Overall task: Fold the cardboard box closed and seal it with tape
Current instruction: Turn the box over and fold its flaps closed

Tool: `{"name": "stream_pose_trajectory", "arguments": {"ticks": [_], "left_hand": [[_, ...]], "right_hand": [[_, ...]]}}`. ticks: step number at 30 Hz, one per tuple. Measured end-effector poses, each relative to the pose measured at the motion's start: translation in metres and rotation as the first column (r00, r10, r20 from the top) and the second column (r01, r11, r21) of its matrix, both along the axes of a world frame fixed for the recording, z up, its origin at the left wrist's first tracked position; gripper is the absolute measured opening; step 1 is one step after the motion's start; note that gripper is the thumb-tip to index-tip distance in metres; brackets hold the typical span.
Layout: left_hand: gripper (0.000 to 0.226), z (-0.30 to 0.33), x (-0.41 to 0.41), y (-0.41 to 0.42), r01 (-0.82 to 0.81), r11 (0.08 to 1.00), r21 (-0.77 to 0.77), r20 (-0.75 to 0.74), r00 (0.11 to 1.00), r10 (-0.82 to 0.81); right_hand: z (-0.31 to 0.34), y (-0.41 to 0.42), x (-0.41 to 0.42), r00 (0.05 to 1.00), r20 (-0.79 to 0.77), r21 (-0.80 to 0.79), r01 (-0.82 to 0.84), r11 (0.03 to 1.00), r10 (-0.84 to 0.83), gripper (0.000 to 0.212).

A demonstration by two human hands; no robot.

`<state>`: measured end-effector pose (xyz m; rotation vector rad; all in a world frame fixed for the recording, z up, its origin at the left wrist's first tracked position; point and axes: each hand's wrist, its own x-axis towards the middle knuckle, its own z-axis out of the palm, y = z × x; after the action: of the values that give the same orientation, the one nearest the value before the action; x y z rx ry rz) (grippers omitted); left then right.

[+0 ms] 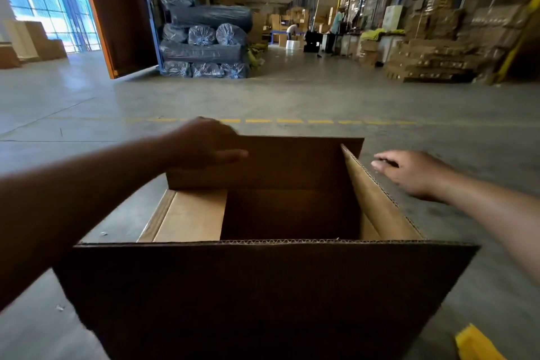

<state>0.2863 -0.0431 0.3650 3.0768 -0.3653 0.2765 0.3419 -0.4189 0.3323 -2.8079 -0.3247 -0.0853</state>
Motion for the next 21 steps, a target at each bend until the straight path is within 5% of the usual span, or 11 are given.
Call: {"name": "stream_pose_trajectory", "arguments": {"ticks": [5,11,17,21], "left_hand": [[0.092,-0.019,0.049,-0.098,-0.108,0.993,-0.049,-0.085,0.991,0.104],[0.090,-0.059,0.063,-0.109,-0.176,0.984,-0.022,-0.060,0.983,0.175],[0.089,-0.060,0.059,-0.106,-0.140,0.990,-0.002,-0.035,0.989,0.140],[0.090,-0.061,0.061,-0.107,-0.134,0.991,0.012,-0.029,0.990,0.135]], "right_hand": [[-0.030,0.005,0.004,0.988,0.032,0.044,-0.150,0.988,0.149,0.049],[-0.080,0.030,0.004,0.941,-0.013,0.212,-0.328,0.921,0.338,0.065],[-0.130,0.054,0.014,0.931,-0.183,-0.218,-0.353,0.910,0.317,0.074],[-0.131,0.054,0.009,0.932,-0.168,-0.306,-0.360,0.881,0.322,0.076]]}}
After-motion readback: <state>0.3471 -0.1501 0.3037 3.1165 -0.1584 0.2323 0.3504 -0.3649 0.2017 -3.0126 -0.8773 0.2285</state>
